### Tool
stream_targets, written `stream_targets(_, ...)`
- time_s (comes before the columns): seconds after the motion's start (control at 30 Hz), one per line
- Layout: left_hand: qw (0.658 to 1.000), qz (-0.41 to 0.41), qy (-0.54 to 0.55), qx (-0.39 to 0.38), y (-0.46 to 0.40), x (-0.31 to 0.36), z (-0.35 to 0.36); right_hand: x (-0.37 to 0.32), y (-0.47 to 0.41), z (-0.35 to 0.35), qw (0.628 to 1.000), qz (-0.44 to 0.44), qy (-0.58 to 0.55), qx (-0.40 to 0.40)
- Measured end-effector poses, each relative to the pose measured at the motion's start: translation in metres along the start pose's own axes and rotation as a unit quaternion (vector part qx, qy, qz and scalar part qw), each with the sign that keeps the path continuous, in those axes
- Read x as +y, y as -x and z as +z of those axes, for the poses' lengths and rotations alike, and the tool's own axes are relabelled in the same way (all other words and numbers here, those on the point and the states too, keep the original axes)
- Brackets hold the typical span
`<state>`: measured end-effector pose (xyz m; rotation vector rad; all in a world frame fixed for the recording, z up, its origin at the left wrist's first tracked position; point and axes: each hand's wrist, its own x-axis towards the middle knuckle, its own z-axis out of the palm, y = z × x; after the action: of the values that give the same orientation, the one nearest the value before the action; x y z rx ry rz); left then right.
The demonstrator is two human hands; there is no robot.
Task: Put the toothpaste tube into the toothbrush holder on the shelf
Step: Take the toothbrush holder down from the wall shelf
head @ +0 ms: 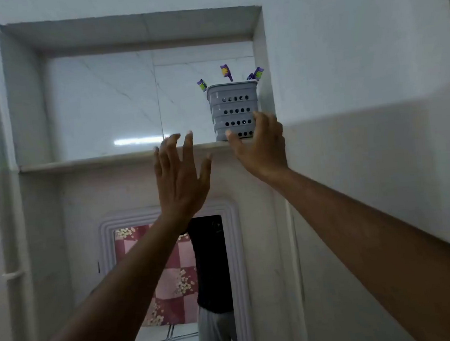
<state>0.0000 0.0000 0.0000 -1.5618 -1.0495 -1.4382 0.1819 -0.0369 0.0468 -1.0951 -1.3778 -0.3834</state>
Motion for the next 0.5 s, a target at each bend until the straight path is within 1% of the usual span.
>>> stream_targets(0.03,1.000,0.013,-0.002,0.014,-0.005,-0.001,0.004,0.000,-0.006,0.006,1.000,-0.006,-0.002,0.017)
stream_targets(0.1,1.000,-0.004,0.006,0.002,-0.013,-0.005,0.015,-0.001,-0.016,0.014,1.000,0.007,0.000,0.030)
stream_targets(0.17,1.000,-0.017,0.011,-0.010,-0.014,-0.007,0.024,-0.002,-0.020,0.020,1.000,0.016,0.005,0.027)
stream_targets(0.37,0.997,-0.037,0.036,0.051,-0.011,-0.009,0.037,0.005,-0.025,0.036,0.998,0.049,-0.005,0.029)
stream_targets(0.5,0.997,-0.038,0.028,0.058,-0.014,-0.010,0.038,0.004,-0.024,0.033,0.995,0.054,-0.042,0.072)
